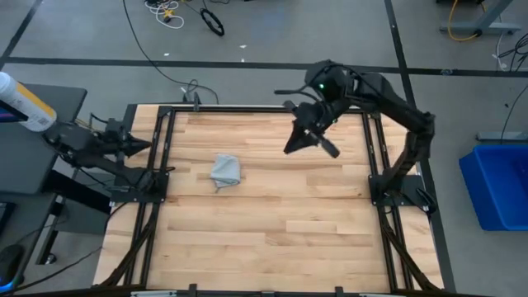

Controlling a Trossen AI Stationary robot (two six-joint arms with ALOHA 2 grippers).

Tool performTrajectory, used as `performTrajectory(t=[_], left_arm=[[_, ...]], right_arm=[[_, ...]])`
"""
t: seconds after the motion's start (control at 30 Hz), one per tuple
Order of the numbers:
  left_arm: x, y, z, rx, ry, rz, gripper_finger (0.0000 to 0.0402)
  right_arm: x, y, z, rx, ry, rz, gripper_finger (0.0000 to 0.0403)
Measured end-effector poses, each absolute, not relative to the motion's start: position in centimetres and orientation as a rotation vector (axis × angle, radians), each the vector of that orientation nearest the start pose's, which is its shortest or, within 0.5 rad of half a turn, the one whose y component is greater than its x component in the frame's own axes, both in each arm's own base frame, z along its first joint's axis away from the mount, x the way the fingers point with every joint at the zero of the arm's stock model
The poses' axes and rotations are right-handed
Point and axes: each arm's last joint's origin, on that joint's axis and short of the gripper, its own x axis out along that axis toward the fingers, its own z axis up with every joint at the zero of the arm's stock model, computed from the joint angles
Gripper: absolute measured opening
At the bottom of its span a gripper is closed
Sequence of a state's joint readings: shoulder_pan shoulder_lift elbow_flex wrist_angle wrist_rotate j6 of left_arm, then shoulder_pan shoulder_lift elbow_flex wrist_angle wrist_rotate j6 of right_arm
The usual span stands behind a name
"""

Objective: Fold microfiber towels
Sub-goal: Return to Home Position

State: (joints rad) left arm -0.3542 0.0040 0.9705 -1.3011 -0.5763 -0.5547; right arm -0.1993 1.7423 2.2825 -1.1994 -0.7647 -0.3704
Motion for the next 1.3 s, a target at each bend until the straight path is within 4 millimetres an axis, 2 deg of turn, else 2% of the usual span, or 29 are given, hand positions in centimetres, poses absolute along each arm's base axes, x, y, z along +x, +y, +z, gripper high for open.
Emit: performTrajectory(t=[0.07, 0.17, 0.27, 0.33, 0.43, 0.5, 0.6, 0.67, 0.7, 0.8, 0.9, 1.03, 1.13, 1.3], left_arm=[[-5.8, 3.8, 30.0, -0.377, 0.317, 0.330, 0.0008], [-5.1, 3.5, 29.1, -0.383, 0.364, 0.338, 0.0010], [-4.7, 3.3, 28.8, -0.414, 0.370, 0.345, 0.0010], [-4.5, 3.2, 28.5, -0.422, 0.395, 0.339, 0.0010], [-4.6, 3.2, 28.1, -0.336, 0.436, 0.354, 0.0011], [-4.8, 3.2, 27.8, -0.389, 0.469, 0.355, 0.0011], [-4.0, 2.9, 28.3, -0.336, 0.404, 0.295, 0.0017], [-3.3, 2.7, 29.2, -0.311, 0.295, 0.297, 0.0021], [-3.1, 2.7, 29.5, -0.291, 0.257, 0.309, 0.0023], [-2.9, 2.8, 29.9, -0.196, 0.218, 0.339, 0.0027], [-2.9, 3.1, 29.7, -0.155, 0.203, 0.469, 0.0027], [-2.9, 3.4, 29.3, -0.175, 0.184, 0.620, 0.0027], [-2.9, 3.3, 29.2, -0.152, 0.203, 0.608, 0.0028], [-2.8, 3.2, 29.1, -0.085, 0.246, 0.527, 0.0028]], right_arm=[[30.2, -5.0, 47.7, -0.024, 0.483, 0.678, 0.0023], [28.1, -6.3, 45.6, 0.011, 0.380, 0.792, 0.0007], [25.6, -7.9, 41.7, 0.044, 0.239, 0.862, 0.0007], [23.8, -8.5, 38.5, 0.113, 0.218, 0.804, 0.0017], [20.5, -7.9, 33.5, 0.258, 0.208, 0.566, 0.0040], [18.0, -6.7, 30.3, 0.264, 0.093, 0.441, 0.0058], [13.9, -4.4, 25.7, 0.234, -0.164, 0.362, 0.0083], [11.3, -3.0, 22.2, 0.253, -0.314, 0.348, 0.0099], [10.5, -2.6, 21.1, 0.275, -0.343, 0.352, 0.0107], [9.8, -1.7, 21.2, 0.274, -0.241, 0.411, 0.0129], [9.4, -1.6, 19.3, 0.286, -0.165, 0.356, 0.0148], [9.2, -2.0, 18.2, 0.440, -0.131, 0.156, 0.0171], [9.2, -2.1, 18.4, 0.534, -0.150, 0.099, 0.0183], [9.0, -2.1, 19.4, 0.531, -0.221, 0.122, 0.0197]])
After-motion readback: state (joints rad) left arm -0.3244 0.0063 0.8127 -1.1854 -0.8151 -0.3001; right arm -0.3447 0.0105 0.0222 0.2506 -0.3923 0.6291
